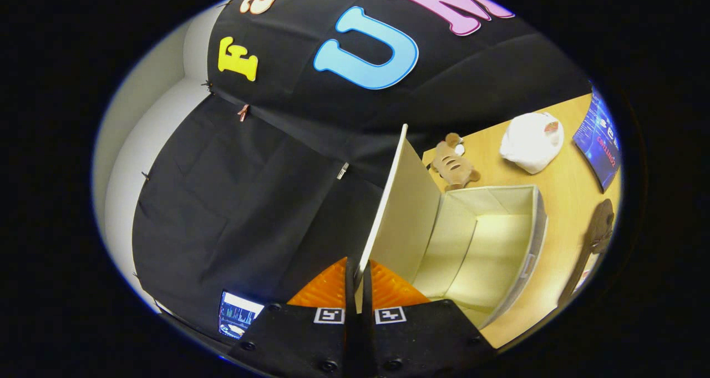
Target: Open the storage box then place both shoes into the box .Put the left shoe in first, then the right shoe, with the right side of both shoes facing outward in a uniform manner.
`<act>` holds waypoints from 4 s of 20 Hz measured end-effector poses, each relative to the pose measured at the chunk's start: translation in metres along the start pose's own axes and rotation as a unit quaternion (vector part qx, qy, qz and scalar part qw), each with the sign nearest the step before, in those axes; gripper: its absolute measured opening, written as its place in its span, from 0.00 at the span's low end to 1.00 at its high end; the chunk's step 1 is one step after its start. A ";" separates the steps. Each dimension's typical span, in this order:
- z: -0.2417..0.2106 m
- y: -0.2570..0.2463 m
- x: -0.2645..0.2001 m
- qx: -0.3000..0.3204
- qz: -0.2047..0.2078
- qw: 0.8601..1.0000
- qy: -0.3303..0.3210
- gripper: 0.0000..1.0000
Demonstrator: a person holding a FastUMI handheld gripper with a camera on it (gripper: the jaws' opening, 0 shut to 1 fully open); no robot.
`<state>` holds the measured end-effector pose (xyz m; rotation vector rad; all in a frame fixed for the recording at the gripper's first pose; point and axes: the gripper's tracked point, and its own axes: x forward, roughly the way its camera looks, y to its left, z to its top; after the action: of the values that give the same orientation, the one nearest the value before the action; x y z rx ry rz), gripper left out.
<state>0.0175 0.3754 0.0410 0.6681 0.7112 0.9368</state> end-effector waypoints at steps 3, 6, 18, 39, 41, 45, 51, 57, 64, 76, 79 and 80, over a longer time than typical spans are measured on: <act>0.000 0.022 0.027 -0.033 -0.027 0.999 -0.006 0.05; -0.009 0.042 0.060 -0.063 -0.052 0.997 -0.007 0.05; -0.089 0.043 0.209 -0.083 -0.143 0.985 0.043 0.05; -0.043 -0.024 0.083 -0.238 -0.229 0.940 -0.081 0.98; -0.021 -0.045 0.042 -0.249 -0.257 0.928 -0.105 0.98; 0.007 -0.104 -0.041 -0.241 -0.326 0.904 -0.133 0.98; 0.023 -0.207 -0.155 -0.185 -0.431 0.868 -0.161 0.99; -0.011 -0.294 -0.213 -0.160 -0.493 0.847 -0.117 0.99; -0.045 -0.392 -0.211 -0.126 -0.526 0.840 -0.038 0.99; -0.042 -0.449 -0.168 -0.067 -0.516 0.854 -0.010 0.33; -0.041 -0.448 -0.168 -0.080 -0.516 0.853 -0.009 0.14; -0.042 -0.447 -0.168 -0.078 -0.514 0.854 -0.010 0.08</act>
<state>0.1280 0.0421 -0.2857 0.0791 0.8198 -0.0171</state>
